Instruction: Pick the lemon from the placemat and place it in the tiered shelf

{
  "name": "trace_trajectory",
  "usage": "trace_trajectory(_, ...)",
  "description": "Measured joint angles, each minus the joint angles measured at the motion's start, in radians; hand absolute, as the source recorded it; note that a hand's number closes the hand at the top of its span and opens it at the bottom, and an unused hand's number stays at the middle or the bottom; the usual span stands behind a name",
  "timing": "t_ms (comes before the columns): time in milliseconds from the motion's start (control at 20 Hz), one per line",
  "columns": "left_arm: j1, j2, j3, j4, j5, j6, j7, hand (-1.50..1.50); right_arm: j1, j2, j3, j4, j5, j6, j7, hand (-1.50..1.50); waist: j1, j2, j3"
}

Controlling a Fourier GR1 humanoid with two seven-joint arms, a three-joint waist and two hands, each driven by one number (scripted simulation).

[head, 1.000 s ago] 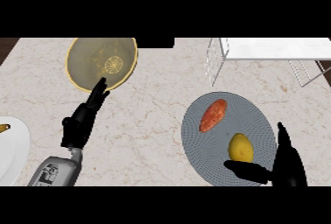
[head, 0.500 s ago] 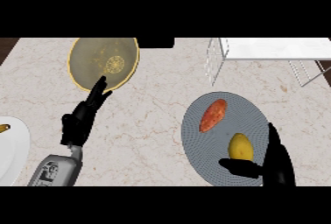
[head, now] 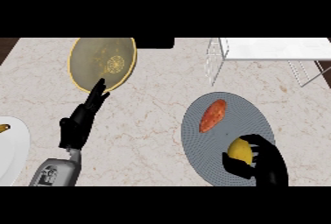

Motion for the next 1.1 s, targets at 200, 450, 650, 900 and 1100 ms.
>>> trace_trajectory(200, -0.010, -0.015, -0.002, 0.014, -0.017, 0.002, -0.011, 0.00, -0.052, -0.021, 0.051, 0.004, 0.026, 0.074, -0.017, 1.50, 0.007, 0.002, 0.001)
trace_trajectory(450, -0.031, -0.025, -0.016, 0.014, -0.019, -0.007, 0.004, 0.00, -0.230, -0.027, 0.205, 0.089, 0.049, 0.245, -0.073, 1.50, 0.039, 0.007, 0.001)
trace_trajectory(650, -0.034, -0.018, 0.001, 0.029, -0.016, -0.017, -0.007, 0.00, -0.398, 0.012, 0.238, 0.196, 0.022, 0.297, -0.099, 1.50, 0.027, 0.006, 0.002)
trace_trajectory(900, -0.013, -0.033, -0.008, 0.014, -0.035, -0.003, -0.002, 0.00, -0.493, 0.030, 0.268, 0.166, -0.042, 0.198, -0.094, 1.50, 0.016, 0.004, 0.003)
trace_trajectory(1100, -0.021, -0.032, 0.004, 0.010, -0.033, -0.003, 0.006, 0.00, -0.513, 0.034, 0.279, 0.069, -0.045, 0.110, -0.085, 1.50, 0.007, 0.002, 0.003)
